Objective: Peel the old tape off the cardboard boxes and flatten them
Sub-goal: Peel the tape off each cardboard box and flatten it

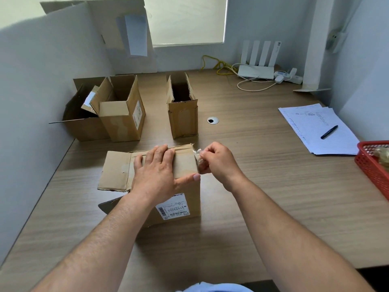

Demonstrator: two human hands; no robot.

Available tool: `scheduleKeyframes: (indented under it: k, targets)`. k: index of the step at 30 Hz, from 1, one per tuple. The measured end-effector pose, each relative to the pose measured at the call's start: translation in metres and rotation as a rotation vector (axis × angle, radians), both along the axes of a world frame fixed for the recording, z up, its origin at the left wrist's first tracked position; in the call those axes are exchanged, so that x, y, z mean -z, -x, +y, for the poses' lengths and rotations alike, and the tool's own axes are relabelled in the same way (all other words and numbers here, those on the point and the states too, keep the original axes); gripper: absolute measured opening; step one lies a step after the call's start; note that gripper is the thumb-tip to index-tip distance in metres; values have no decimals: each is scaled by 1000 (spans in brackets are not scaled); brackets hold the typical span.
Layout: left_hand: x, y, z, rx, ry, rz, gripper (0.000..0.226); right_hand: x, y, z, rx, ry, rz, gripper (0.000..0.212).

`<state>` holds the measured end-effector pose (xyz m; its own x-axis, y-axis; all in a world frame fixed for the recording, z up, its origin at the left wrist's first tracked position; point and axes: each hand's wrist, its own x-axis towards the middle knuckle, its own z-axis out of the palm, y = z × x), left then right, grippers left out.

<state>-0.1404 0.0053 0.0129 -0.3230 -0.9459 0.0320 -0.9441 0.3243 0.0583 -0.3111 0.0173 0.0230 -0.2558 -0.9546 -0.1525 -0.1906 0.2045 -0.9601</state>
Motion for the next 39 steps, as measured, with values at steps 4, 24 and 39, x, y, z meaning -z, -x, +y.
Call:
scheduleKeyframes:
  k: [4,24,39]
  targets:
    - [-2,0,0,8,-14,-17,123,-7,7,-1,-90,-70,-269,17]
    - [-4,13,-6,-30,-116,-34,125,14,15,-5,-176,-130,-532,23]
    - [-4,11,-1,-6,-109,-21,126,0,9,-31,-89,-52,-94,22]
